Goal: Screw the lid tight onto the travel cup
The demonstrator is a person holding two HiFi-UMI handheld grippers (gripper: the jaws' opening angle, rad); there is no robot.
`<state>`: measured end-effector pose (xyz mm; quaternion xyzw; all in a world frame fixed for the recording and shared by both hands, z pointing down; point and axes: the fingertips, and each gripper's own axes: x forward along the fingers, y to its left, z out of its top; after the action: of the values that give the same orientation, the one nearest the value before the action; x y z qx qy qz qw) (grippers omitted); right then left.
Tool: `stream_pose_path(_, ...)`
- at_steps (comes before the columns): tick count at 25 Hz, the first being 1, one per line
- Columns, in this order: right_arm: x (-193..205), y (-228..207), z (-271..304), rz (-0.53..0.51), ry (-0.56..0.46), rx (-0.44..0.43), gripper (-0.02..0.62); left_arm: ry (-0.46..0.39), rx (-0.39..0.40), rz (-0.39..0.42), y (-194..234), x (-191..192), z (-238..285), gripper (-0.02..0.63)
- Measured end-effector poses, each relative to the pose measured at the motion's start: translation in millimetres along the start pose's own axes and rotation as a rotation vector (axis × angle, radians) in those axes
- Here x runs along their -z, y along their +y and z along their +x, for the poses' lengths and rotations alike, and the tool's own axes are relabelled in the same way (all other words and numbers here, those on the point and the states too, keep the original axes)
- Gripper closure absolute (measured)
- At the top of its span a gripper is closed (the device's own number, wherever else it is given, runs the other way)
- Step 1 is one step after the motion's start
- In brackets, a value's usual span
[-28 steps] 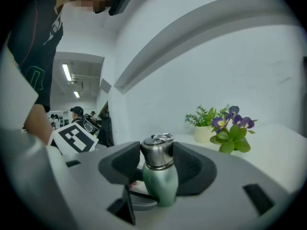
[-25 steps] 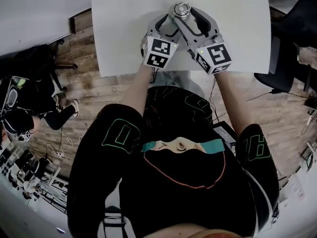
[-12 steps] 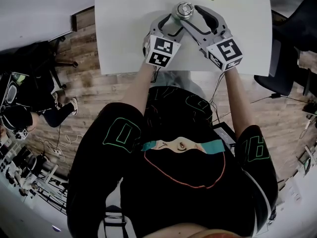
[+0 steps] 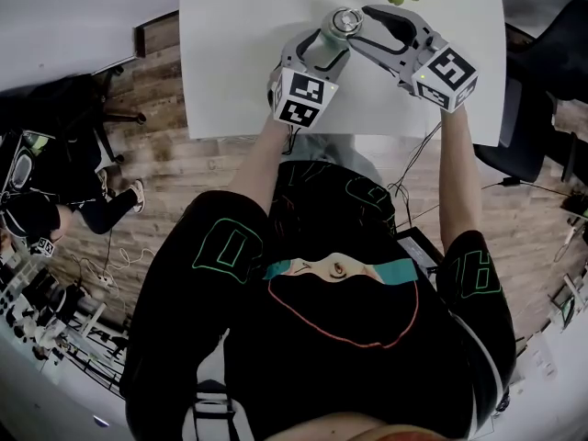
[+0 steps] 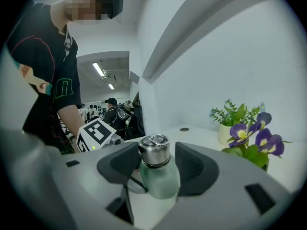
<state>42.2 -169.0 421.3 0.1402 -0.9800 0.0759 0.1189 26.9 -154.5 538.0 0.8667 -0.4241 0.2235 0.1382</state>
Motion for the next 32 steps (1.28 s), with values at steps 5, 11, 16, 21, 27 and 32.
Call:
stream_pose_path(5,-0.5,4.8,4.5,0.026,-0.005,-0.084,0.375,0.001,-0.006,0.005,-1.3,0.3,0.4,0.330)
stream_pose_path(11,-0.2,7.3,1.9,0.048,-0.062,-0.025,0.388,0.001,-0.009,0.010,-2.2,0.3,-0.9,0.330)
stream_pose_path(16,0.4,5.3,-0.4,0.101,-0.139,0.086,0.390,0.001,-0.012,0.012,-0.9,-1.1,0.5,0.328)
stream_pose_path(21,2.8,5.6,3.6,0.118,-0.172,0.200,0.391,0.004,-0.011,0.011,3.0,1.2,0.5,0.328)
stream_pose_path(27,6.0,5.5,3.4,0.145,-0.195,0.269,0.390,0.004,-0.013,0.010,3.2,2.0,1.7,0.329)
stream_pose_path(32,5.8,6.9,4.5,0.085,-0.138,0.221,0.382,0.007,-0.010,0.006,2.3,2.1,1.1,0.330)
